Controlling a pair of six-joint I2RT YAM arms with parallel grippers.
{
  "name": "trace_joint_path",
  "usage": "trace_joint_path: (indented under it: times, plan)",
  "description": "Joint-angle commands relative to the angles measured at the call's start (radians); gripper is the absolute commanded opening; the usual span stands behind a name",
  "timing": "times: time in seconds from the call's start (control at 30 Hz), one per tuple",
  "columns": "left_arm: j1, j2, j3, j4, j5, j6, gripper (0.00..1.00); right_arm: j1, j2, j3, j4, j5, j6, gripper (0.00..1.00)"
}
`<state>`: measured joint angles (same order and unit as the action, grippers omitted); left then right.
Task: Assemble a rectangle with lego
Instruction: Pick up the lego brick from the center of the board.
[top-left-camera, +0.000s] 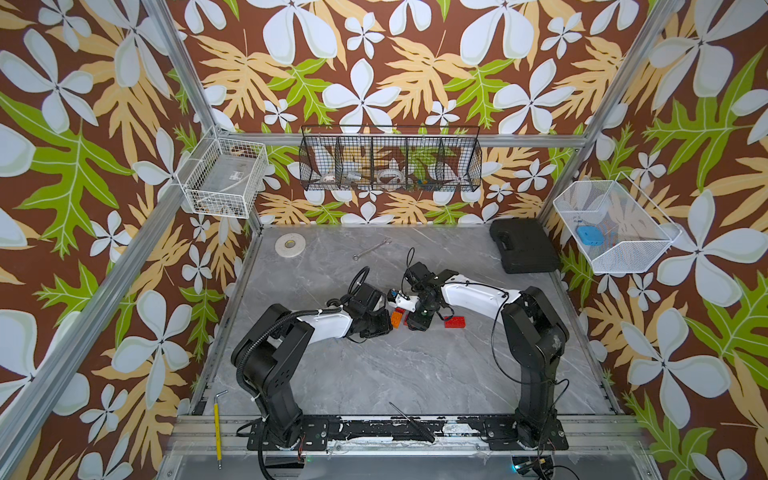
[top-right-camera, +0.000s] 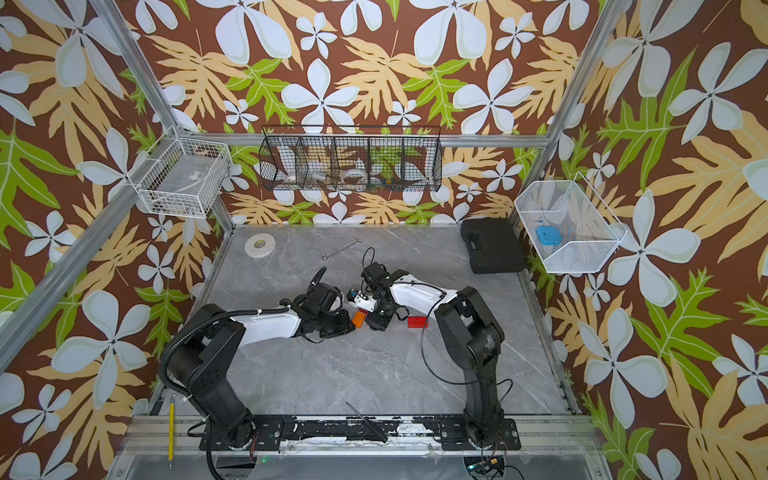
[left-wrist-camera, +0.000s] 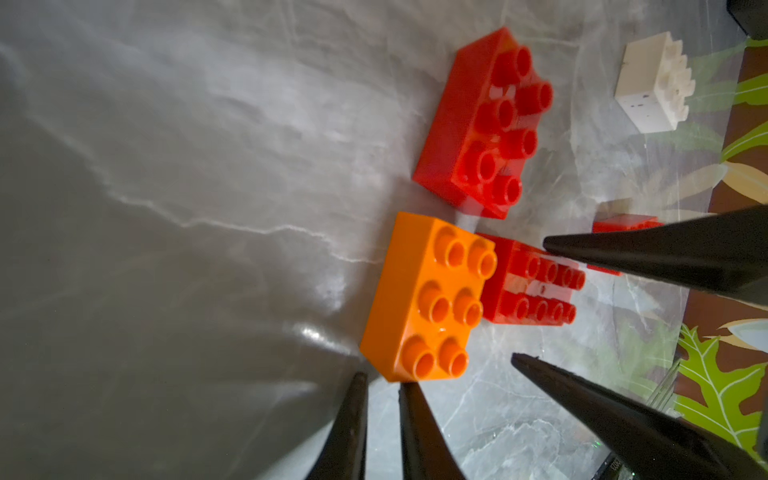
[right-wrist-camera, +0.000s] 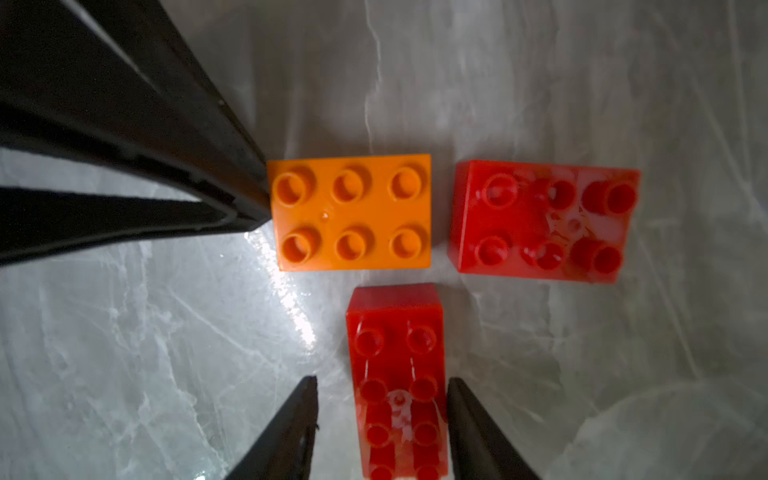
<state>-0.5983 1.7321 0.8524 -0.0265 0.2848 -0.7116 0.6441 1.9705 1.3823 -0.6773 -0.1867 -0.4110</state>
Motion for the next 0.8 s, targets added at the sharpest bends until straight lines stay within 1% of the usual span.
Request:
trace_joint_path:
  times: [0.0,0.17,0.27,0.4,0.5,0.6,0.7,0.77]
  plan:
    - [0.000,-0.001,0.005,-0.015,-0.013,0.011,0.20,0.000,0.003,0.000,-0.006,-0.015,0.001,0.49]
    - [0.000,0.012,0.005,-0.020,-0.019,0.022,0.22,0.000,0.004,-0.012,-0.004,-0.020,0.003,0.43]
    - [0.000,0.018,0.010,-0.018,-0.019,0.023,0.23,0.000,0.005,-0.016,-0.003,-0.020,0.005,0.38]
    - [0.000,0.020,0.018,-0.024,-0.029,0.030,0.23,0.000,0.004,-0.019,-0.004,-0.018,0.006,0.35]
    - [0.000,0.020,0.022,-0.035,-0.034,0.036,0.24,0.000,-0.003,-0.021,-0.002,-0.010,0.005,0.30]
    - [0.000,0.013,0.020,-0.044,-0.045,0.044,0.25,0.000,-0.010,-0.020,0.001,-0.004,0.008,0.25]
    - [0.000,-0.011,0.005,-0.054,-0.030,0.057,0.26,0.000,-0.026,-0.019,0.002,0.017,0.017,0.23]
    - [0.000,-0.039,-0.014,-0.072,-0.043,0.076,0.27,0.000,-0.045,-0.024,0.004,0.024,0.017,0.22]
